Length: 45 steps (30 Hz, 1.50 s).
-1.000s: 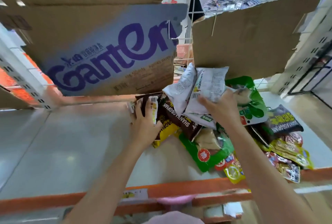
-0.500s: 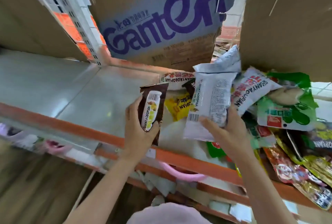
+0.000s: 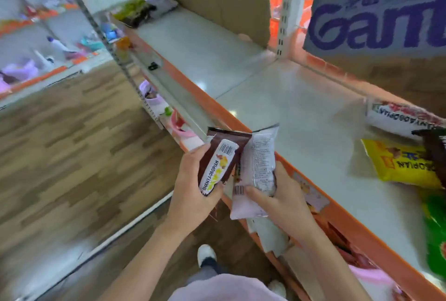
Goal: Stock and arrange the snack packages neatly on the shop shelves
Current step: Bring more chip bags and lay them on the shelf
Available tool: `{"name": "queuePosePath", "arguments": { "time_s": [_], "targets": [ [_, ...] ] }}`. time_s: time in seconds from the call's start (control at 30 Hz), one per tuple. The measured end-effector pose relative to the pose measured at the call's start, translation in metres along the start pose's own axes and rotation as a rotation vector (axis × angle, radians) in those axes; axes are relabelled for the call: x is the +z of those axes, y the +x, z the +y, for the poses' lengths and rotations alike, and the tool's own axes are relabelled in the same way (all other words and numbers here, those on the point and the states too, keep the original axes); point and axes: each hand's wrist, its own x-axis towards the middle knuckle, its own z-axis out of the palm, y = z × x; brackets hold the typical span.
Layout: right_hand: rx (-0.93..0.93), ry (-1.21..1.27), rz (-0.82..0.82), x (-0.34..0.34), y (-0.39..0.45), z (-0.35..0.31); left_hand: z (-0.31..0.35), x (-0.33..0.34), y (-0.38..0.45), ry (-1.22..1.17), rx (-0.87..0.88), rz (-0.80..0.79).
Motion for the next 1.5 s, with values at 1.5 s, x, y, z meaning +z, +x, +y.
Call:
{"name": "queuePosePath", "arguments": {
  "time_s": [1.5],
  "targets": [
    [-0.079, 0.065, -0.398, 0.381, 0.49, -0.203, -0.404, -0.274, 0.305, -0.018, -0.511, 0.331]
  ]
}}
